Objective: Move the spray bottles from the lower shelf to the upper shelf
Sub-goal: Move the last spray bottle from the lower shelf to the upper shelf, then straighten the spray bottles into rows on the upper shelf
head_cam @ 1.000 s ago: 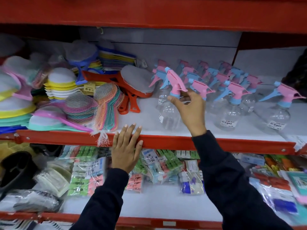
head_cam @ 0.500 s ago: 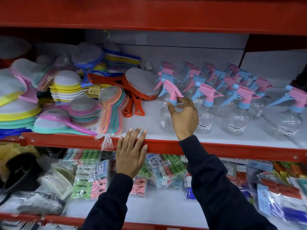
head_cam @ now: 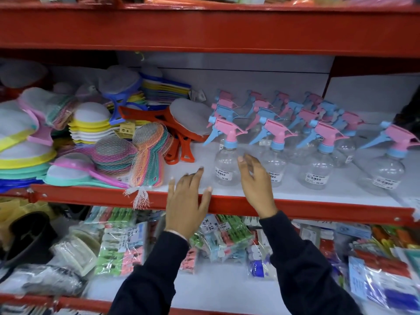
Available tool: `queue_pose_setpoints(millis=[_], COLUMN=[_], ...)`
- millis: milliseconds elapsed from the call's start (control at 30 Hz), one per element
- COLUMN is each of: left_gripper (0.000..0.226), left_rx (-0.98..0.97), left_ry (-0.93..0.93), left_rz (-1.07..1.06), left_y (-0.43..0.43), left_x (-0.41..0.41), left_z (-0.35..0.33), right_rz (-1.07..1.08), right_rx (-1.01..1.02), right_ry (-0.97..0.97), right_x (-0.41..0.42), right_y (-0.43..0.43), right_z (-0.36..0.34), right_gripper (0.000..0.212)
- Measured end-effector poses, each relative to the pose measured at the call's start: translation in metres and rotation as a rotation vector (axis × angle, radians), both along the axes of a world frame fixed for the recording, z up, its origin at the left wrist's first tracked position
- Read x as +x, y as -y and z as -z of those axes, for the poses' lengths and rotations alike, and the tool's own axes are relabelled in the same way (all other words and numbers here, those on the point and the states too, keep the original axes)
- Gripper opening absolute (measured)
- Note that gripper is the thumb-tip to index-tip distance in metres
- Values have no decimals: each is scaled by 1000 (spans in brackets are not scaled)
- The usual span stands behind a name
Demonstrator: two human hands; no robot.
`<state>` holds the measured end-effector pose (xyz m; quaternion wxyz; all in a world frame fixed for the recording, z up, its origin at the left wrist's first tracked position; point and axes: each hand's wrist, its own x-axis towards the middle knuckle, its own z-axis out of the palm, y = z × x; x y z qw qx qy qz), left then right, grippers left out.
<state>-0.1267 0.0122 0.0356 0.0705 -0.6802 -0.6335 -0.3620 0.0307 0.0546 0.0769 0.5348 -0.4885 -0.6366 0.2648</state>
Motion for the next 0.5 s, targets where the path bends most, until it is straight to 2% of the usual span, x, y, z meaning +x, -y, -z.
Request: queue_pose_setpoints(millis=[133,200,300,500], left_gripper=[67,74,79,79], left_rx=[-296,-384,-418,-359], left_ry=[106,174,249,309], left_rz=[156,202,248,225], left_y=[-28,-40,-49,-49], left_x=[15,16,15,15], left_z=[-32,-37,-33,-29], right_rz=[-23,-34,-43,-79], right_rx=[-74,-100,-117,-78], right_ry=[55,58,77,98], right_x=[6,5,4,10], right_y=[2,3,2,-1], right_z=[-1,-5,-7,-8], right_gripper=[48,47,44,32])
